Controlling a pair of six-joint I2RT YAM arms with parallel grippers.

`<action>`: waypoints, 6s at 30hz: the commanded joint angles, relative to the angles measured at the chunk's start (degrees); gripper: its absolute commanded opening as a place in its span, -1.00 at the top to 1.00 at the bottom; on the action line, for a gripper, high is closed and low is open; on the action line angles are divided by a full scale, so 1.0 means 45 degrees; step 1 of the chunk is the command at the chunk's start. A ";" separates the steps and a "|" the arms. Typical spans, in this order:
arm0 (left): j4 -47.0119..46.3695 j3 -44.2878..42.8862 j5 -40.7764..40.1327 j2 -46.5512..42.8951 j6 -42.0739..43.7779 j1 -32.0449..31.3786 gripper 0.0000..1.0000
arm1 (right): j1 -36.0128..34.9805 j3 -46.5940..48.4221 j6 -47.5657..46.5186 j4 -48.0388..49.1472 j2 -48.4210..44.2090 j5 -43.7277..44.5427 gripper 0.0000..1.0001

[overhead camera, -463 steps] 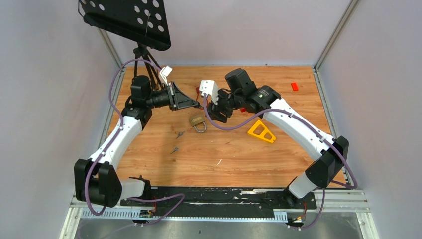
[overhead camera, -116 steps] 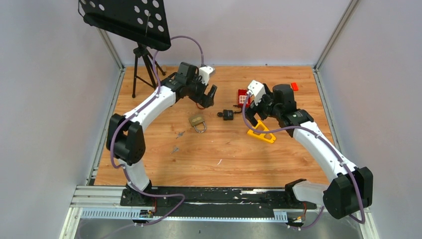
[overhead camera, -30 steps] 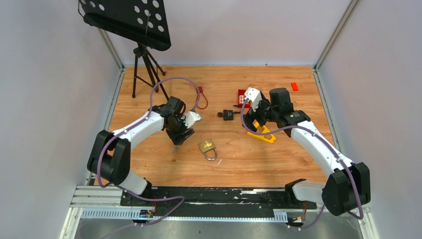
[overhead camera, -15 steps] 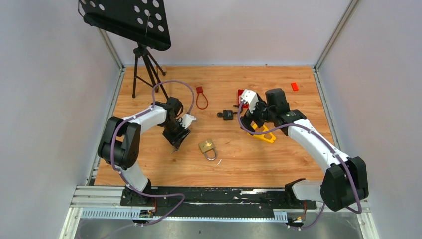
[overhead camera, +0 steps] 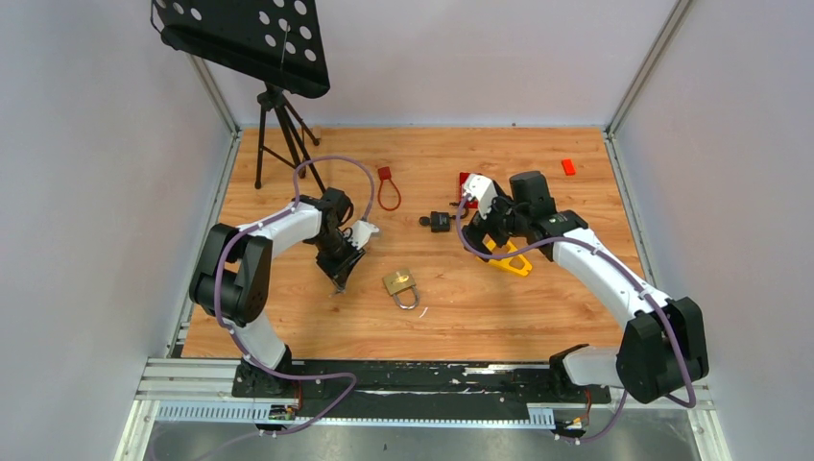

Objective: Unlock with the key

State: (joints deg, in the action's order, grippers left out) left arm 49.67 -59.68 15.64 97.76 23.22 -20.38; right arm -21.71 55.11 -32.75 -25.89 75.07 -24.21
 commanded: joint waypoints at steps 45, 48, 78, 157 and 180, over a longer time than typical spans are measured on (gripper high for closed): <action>0.1409 -0.0600 0.1125 0.0305 0.0186 0.0057 -0.11 | -0.0518 0.0131 -0.0574 0.0050 0.0447 0.0535 -1.00; 0.1756 -0.0730 0.1244 0.0599 0.0303 0.0057 -0.11 | -0.0517 0.0135 -0.0597 0.0040 0.0447 0.0554 -1.00; 0.1804 -0.1710 0.2306 0.1157 0.0480 0.0036 0.01 | -0.0560 0.0130 -0.0672 0.0030 0.0554 0.0692 -1.00; -0.2016 0.1977 -0.1262 -0.2144 0.2900 -0.1761 -0.25 | -0.0770 0.0263 -0.0886 -0.0271 0.1101 0.0980 -1.00; -0.2766 0.2539 -0.0321 -0.2278 0.2615 -0.1779 0.53 | -0.0933 0.0323 -0.0969 -0.0301 0.1375 0.1102 -1.00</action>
State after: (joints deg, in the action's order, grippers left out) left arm 37.52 -49.32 8.62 88.82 36.27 -28.29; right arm -25.50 55.11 -36.38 -27.24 81.03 -19.51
